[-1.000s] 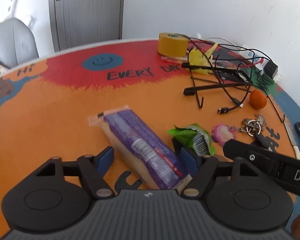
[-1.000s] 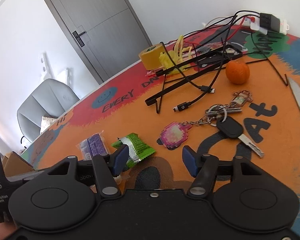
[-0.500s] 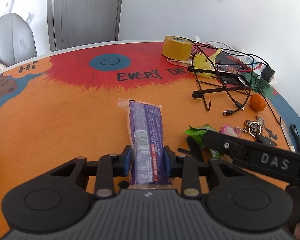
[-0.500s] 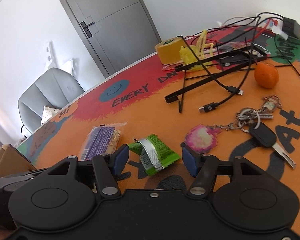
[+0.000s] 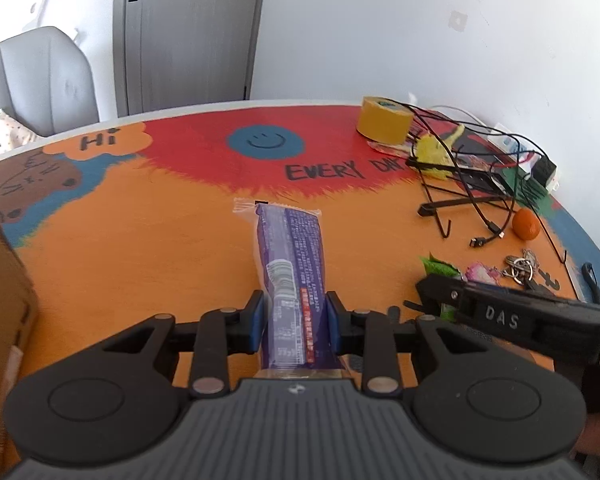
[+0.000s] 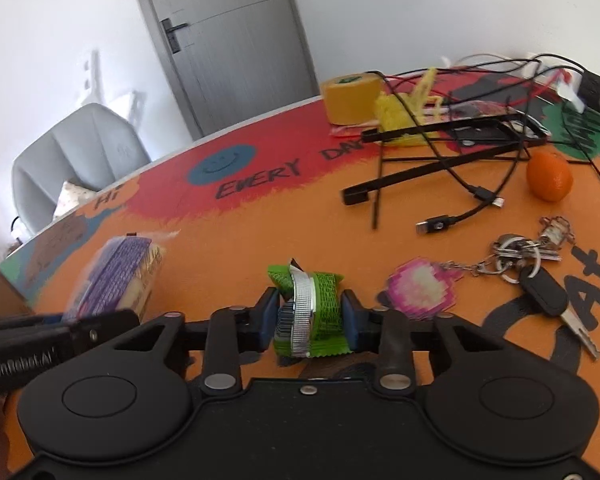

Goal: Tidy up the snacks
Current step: 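Grasp the purple-wrapped roll with the left tool while the right tool grasps the green snack, then lift both held snacks and carry them over the cardboard box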

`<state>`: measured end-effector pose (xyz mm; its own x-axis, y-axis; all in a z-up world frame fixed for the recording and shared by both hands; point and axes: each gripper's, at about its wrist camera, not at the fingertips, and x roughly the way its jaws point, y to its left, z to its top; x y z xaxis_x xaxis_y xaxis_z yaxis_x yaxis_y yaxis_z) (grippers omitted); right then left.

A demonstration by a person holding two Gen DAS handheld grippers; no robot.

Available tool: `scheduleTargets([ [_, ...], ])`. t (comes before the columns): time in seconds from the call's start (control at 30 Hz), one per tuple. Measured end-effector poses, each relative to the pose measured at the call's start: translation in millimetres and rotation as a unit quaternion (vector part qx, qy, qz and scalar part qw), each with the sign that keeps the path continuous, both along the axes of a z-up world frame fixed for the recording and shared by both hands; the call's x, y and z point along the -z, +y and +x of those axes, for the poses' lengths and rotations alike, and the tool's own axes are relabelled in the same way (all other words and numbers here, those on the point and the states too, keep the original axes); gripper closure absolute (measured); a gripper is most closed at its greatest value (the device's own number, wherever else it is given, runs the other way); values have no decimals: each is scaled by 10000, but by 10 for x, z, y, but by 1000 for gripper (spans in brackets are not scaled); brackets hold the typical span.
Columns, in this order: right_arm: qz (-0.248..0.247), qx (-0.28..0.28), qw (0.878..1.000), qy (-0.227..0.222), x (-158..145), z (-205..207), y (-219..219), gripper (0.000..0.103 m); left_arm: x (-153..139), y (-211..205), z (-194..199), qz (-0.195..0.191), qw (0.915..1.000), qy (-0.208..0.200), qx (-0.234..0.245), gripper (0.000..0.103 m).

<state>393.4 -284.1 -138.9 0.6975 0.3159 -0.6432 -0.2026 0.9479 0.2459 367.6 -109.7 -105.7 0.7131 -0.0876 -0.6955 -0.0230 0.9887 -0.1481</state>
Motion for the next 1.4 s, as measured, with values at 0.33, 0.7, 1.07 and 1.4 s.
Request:
scheduleTargets([
  [0.33,277,-165,9994,-135,-157,-274,155,74,-223,267,-299,-76,9994,-284,-158,73],
  [0.7,492,-407,9970,-435,-463,-515,409,75,-500,551,-662,97,9978,-580,-310,73],
  [1.07,611,-620,9939,-672,-730,-684,691,74,-742,849,-924,-22,9958,-836,-384,73],
  [1.4,597,-869,9914,-773,-839,-764,1036,74,-844,1175,-1131,-94,9932,-1003,-576,73],
])
